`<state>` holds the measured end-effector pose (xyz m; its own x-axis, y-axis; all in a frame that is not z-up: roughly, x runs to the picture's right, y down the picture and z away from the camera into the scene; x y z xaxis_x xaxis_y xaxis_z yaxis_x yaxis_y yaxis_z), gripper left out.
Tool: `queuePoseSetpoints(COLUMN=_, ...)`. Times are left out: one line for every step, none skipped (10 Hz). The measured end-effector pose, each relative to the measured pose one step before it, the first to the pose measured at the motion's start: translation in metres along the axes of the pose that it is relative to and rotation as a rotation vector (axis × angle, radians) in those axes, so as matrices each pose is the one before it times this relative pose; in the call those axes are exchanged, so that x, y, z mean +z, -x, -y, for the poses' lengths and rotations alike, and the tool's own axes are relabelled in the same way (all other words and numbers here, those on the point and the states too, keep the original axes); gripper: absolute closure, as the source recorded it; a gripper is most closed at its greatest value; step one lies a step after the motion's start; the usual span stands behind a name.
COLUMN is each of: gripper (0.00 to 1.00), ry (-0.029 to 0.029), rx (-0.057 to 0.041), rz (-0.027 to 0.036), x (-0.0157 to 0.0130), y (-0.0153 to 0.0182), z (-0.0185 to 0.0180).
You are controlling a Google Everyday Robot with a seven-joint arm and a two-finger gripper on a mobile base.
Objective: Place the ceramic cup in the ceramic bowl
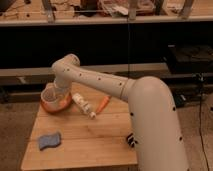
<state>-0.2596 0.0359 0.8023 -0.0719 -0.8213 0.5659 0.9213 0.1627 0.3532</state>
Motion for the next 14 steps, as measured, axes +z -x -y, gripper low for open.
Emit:
queuePoseSetpoints(gripper=1.00, ry=0.00008, rx=0.00015, rz=-0.00113, x=0.00070, y=-0.00156, z=-0.00049)
queuePoseSetpoints(gripper=1.00, ry=-0.00014, rx=0.00097, rz=-0.00029, x=0.00068, y=-0.00098, z=-0.00013)
queuePoseSetpoints(gripper=1.00, ry=-0.00027, rx=-0.00083, rz=-0.00033, x=0.00032, y=-0.00044, z=0.00122)
queuePoseSetpoints(gripper=1.00, ry=0.00052, rx=-0.00103, rz=0.00083, x=0.00102, y=0.00000, z=0.00088)
queuePoseSetpoints(gripper=1.00, ry=-0.00144, rx=-0.00215, rz=0.00089, x=0.00117, y=-0.00041, z=0.00233)
queuePoseSetpoints(gripper=1.00, ry=0.00041, rx=-0.00150, rz=0.00053, x=0.00112, y=-0.00081, z=0.00079)
queuePoseSetpoints(gripper=1.00, ry=0.00005, rx=0.00069, rz=-0.00024, x=0.00050, y=-0.00094, z=-0.00012)
queuePoseSetpoints(gripper=1.00, ry=0.00017, rx=0.00053, rz=-0.00016, x=0.00045, y=-0.00055, z=0.00006)
queuePoseSetpoints(gripper=1.00, ry=0.00052, rx=-0.00026, rz=0.00101, x=0.00065, y=-0.00003, z=-0.00014)
queuePoseSetpoints(gripper=1.00, ry=-0.00117, rx=0.00057, rz=-0.00012, x=0.00031, y=-0.00035, z=0.00001)
queuePoseSetpoints(gripper=1.00, ry=0.00019, rx=-0.00053, rz=0.00050, x=0.00111, y=-0.00021, z=0.00006)
queuePoseSetpoints(gripper=1.00, ry=-0.00007, rx=-0.00014, rz=0.00025, x=0.00047, y=-0.00024, z=-0.00009)
queuePoseSetpoints(gripper=1.00, ry=0.00017, rx=-0.00117, rz=0.00109, x=0.00091, y=0.00005, z=0.00026)
queuePoseSetpoints(gripper=1.00, ry=0.00004, rx=-0.00010, rz=0.00046, x=0.00041, y=-0.00013, z=0.00012)
